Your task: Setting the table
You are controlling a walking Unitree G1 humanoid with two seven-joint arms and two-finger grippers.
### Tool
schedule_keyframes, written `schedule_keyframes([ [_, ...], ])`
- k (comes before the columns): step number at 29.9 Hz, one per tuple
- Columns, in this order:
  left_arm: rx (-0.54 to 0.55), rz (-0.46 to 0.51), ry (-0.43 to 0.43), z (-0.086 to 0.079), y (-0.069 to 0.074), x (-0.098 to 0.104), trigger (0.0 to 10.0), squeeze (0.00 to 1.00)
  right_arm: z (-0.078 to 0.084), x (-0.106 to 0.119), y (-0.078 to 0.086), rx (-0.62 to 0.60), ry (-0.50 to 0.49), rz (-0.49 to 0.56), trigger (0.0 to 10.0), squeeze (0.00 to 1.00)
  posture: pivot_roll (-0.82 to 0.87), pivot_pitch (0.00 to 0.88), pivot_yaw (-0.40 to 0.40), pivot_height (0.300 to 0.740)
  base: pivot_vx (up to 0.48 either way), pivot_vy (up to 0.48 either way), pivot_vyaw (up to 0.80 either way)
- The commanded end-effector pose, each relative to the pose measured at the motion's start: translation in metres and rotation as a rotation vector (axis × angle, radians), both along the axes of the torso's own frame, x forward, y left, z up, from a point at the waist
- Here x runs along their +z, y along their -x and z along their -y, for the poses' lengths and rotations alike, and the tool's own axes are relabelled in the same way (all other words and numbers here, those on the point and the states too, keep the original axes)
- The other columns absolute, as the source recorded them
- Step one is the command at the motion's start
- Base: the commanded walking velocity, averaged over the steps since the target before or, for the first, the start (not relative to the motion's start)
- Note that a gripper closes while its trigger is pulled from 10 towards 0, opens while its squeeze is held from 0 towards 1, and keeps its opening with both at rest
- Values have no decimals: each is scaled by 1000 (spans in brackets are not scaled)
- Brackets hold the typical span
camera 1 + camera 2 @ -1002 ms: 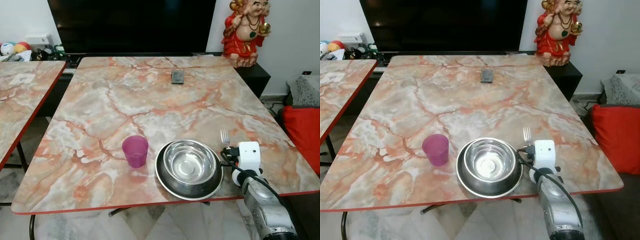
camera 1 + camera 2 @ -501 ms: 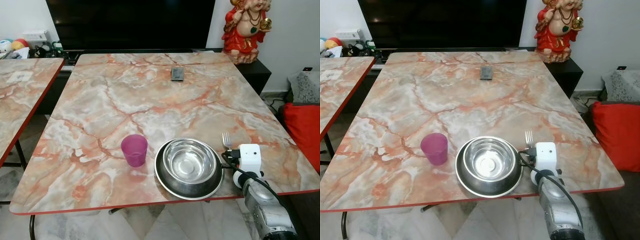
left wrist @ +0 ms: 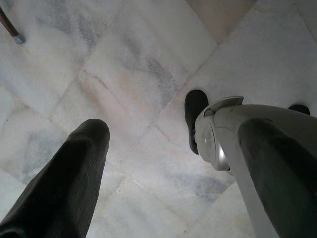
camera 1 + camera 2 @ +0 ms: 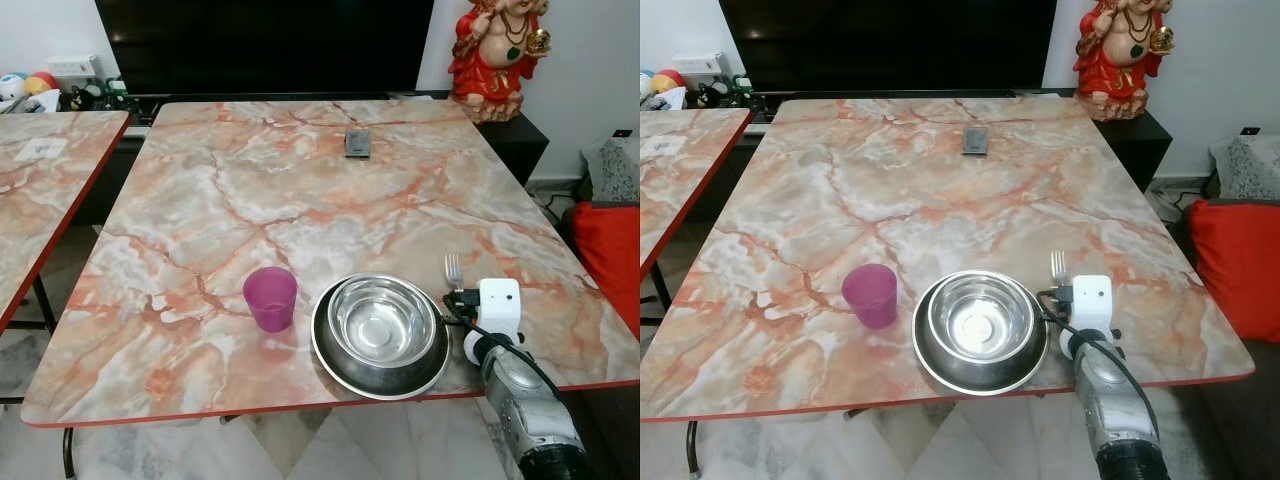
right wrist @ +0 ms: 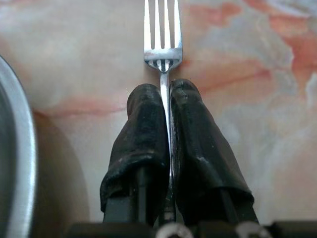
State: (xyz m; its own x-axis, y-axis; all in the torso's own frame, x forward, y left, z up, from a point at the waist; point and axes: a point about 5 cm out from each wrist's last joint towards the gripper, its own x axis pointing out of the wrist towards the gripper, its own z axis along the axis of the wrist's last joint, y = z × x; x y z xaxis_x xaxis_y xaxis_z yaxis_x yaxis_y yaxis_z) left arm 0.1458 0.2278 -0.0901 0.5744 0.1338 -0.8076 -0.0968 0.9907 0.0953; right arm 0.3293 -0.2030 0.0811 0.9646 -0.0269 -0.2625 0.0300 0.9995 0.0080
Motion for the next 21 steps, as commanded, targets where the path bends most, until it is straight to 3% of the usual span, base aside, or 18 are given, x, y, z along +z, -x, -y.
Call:
schedule_keyframes([
  [1, -6, -17, 1, 0, 6, -2, 10000, 0, 4, 3, -3, -14, -8, 12, 10000, 0, -4, 115, -5, 740, 0, 0, 0],
  [20, -7, -14, -4, -1, 4, -1, 10000, 0, -1, 1, -7, -5, -38, 32, 10000, 0, -1, 109, -4, 740, 0, 0, 0],
  [21, -7, -14, -4, -1, 4, -1, 10000, 0, -2, 0, -7, -5, -37, 30, 10000, 75, 0, 110, -4, 740, 0, 0, 0],
])
